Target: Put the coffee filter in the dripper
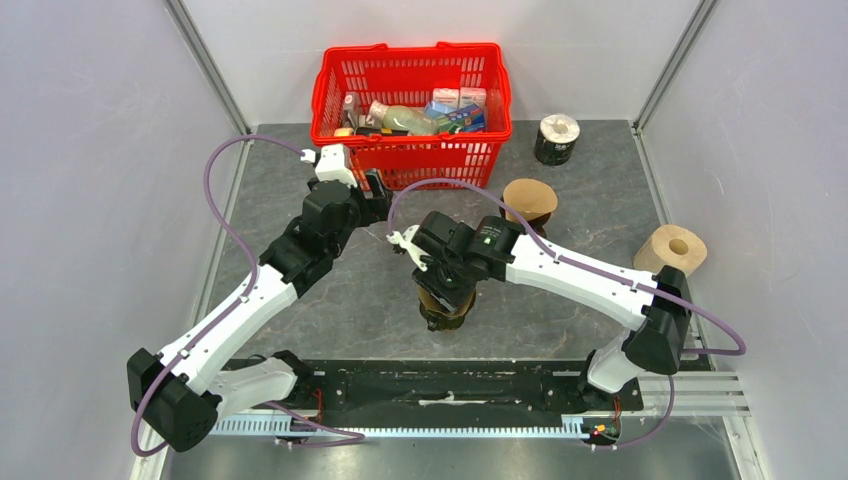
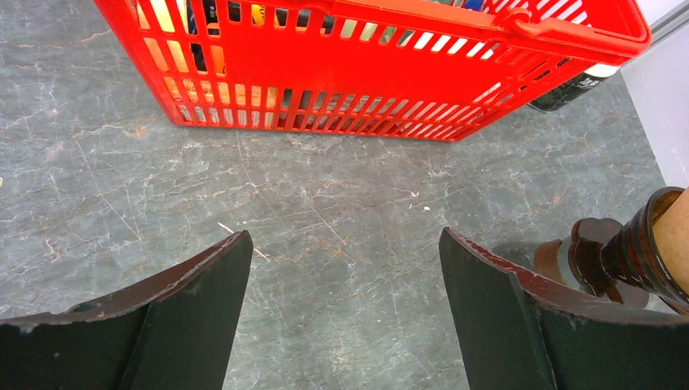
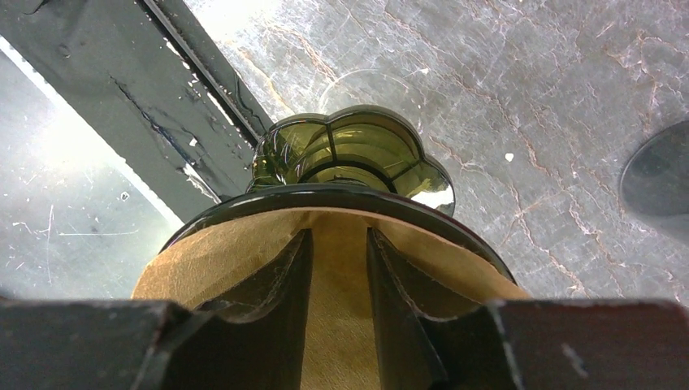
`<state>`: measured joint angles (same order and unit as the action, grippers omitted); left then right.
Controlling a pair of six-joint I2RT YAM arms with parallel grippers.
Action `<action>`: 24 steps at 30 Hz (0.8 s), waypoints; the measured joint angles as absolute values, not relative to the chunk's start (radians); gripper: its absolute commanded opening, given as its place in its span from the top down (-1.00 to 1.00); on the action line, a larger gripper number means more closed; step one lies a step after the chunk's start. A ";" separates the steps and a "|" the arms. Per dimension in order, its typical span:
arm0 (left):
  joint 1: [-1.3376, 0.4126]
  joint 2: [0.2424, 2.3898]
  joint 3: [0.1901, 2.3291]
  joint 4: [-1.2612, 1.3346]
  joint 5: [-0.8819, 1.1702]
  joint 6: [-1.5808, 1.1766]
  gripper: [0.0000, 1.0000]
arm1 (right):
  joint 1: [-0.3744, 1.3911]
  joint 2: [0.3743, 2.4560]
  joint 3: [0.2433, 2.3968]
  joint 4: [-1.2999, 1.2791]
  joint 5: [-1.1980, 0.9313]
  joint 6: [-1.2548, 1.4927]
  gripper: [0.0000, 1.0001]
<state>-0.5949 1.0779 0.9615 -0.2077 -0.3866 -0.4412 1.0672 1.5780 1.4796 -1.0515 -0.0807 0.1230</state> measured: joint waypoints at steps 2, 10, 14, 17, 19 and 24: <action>-0.595 1.078 0.962 -0.208 -0.387 -0.442 -0.84 | 1.070 1.578 1.480 -1.052 -0.076 0.123 0.20; -0.595 1.078 0.962 -0.208 -0.387 -0.441 -0.84 | 1.079 1.579 1.480 -1.052 -0.066 0.129 0.50; -0.595 1.074 0.959 -0.208 -0.387 -0.441 -0.84 | 1.087 1.585 1.480 -1.055 -0.065 0.134 0.59; -0.595 1.072 0.958 -0.208 -0.387 -0.441 -0.84 | 1.090 1.586 1.480 -1.055 -0.064 0.136 0.51; -0.595 1.072 0.958 -0.208 -0.387 -0.441 -0.84 | 1.090 1.586 1.480 -1.055 -0.062 0.138 0.51; -0.595 1.072 0.958 -0.208 -0.386 -0.441 -0.84 | 1.092 1.586 1.490 -1.057 -0.053 0.144 0.55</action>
<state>-0.5949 1.0721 0.9581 -0.2077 -0.3862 -0.4412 1.0924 1.5856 1.4899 -1.0573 -0.0532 0.1436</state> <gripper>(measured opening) 0.918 0.241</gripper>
